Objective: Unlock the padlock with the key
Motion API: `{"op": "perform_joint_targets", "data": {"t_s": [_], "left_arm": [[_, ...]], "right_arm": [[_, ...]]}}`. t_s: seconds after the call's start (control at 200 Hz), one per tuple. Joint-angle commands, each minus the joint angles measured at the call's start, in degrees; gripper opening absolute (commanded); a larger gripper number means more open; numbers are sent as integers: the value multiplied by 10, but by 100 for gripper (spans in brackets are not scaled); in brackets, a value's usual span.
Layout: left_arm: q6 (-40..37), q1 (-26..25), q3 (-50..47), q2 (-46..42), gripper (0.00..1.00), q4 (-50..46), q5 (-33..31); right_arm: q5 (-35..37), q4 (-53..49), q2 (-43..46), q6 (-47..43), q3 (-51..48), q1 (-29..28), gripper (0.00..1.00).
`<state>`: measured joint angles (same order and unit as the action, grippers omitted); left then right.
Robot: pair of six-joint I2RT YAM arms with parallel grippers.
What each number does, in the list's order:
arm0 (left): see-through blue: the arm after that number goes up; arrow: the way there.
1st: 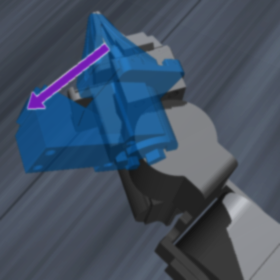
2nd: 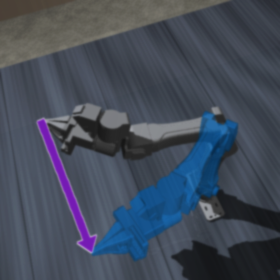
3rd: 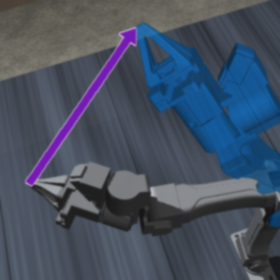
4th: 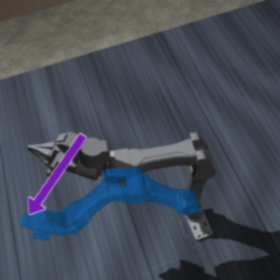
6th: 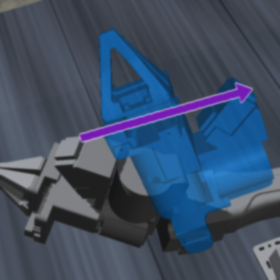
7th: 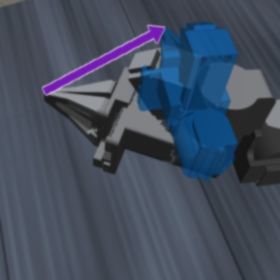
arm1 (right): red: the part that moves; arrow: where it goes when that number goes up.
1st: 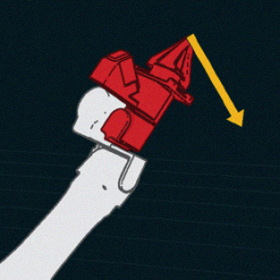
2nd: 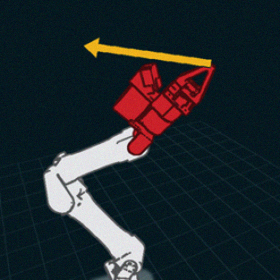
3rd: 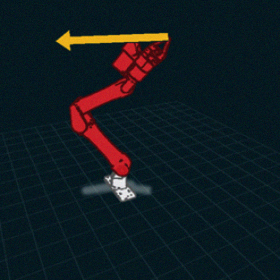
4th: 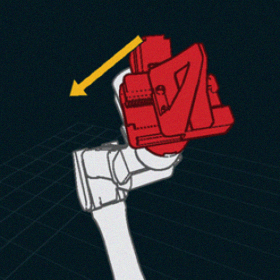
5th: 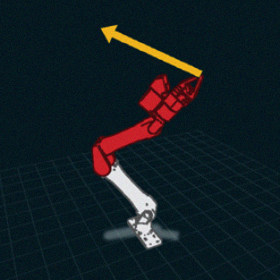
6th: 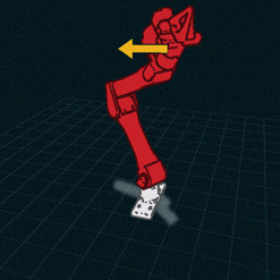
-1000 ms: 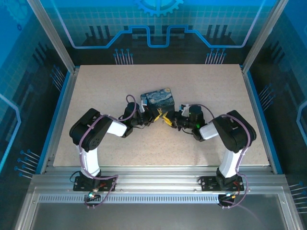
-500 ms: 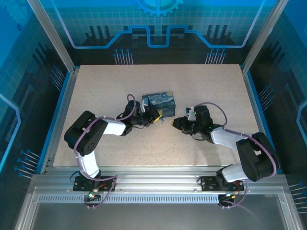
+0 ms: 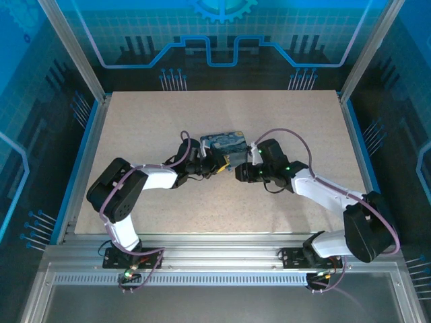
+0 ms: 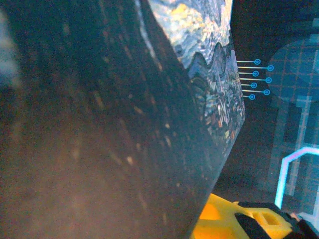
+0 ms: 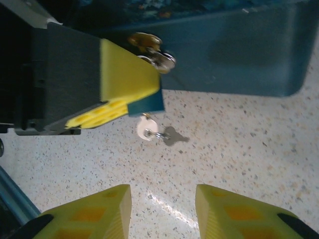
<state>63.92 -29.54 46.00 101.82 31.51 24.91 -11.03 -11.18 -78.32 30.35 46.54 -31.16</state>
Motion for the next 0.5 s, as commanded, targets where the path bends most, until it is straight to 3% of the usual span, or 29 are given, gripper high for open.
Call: {"op": "perform_joint_targets", "data": {"t_s": [0.0,0.495], "left_arm": [[-14,-3,19,-12,0,6,3],[-10,-3,18,-9,0,15,10]], "right_arm": [[32,-33,-30,-44,27,-11,42],[73,-41,-113,-91,103,-51,43]]}}
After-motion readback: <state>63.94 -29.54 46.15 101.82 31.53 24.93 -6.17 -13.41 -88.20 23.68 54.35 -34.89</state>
